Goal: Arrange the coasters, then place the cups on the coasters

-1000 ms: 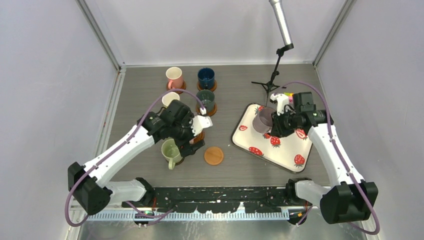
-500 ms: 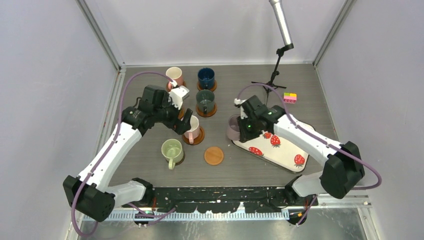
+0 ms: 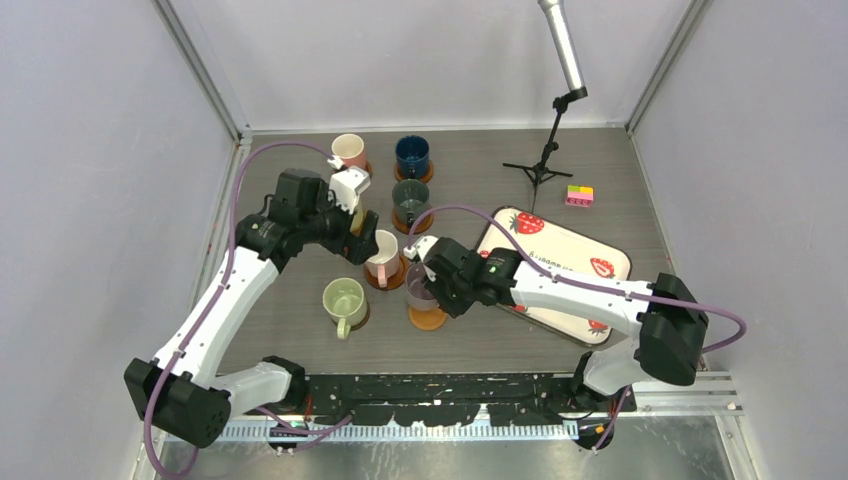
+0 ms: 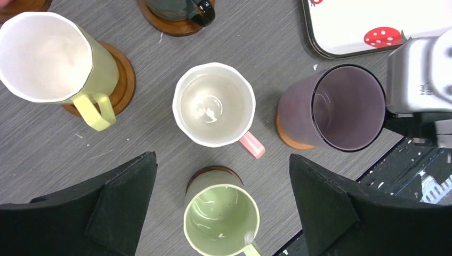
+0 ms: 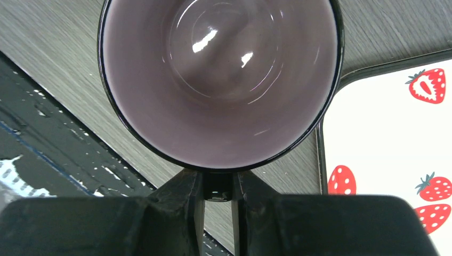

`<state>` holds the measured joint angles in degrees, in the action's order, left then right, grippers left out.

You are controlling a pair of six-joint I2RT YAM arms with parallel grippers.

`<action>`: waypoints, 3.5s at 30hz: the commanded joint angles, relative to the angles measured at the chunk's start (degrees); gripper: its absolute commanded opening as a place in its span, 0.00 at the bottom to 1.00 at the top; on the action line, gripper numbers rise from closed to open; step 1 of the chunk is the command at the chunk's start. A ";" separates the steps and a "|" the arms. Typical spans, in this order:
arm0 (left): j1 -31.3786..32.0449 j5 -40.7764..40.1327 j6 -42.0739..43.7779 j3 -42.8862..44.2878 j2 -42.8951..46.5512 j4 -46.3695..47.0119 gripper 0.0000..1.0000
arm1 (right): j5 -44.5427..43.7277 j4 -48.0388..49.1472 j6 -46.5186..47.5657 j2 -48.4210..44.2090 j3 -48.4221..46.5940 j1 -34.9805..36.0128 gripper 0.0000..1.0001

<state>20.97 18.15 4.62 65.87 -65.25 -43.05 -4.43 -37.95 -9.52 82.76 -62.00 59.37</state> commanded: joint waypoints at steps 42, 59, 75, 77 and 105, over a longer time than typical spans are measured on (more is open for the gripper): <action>-0.41 1.70 1.75 1.84 0.88 0.62 0.98 | -0.65 5.67 2.05 0.95 4.69 3.29 0.28; -0.41 2.06 1.55 3.35 -0.32 -0.96 0.98 | 15.30 -7.35 13.24 -7.34 -2.78 -2.70 0.84; -0.41 2.96 -0.32 4.95 -1.82 -0.70 0.98 | 1.76 -5.00 12.31 -5.56 3.05 -6.39 0.75; -0.47 2.92 -0.40 4.89 -1.73 -0.72 0.98 | 1.79 -3.50 11.74 -4.97 3.68 -6.45 0.74; -0.47 3.31 -0.15 3.69 -1.82 -0.50 0.98 | 4.61 -3.19 5.08 3.23 -2.07 -1.22 0.77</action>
<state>20.86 20.25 4.86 68.45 -67.26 -44.47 -1.15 -40.88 -1.52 84.03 -60.36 57.43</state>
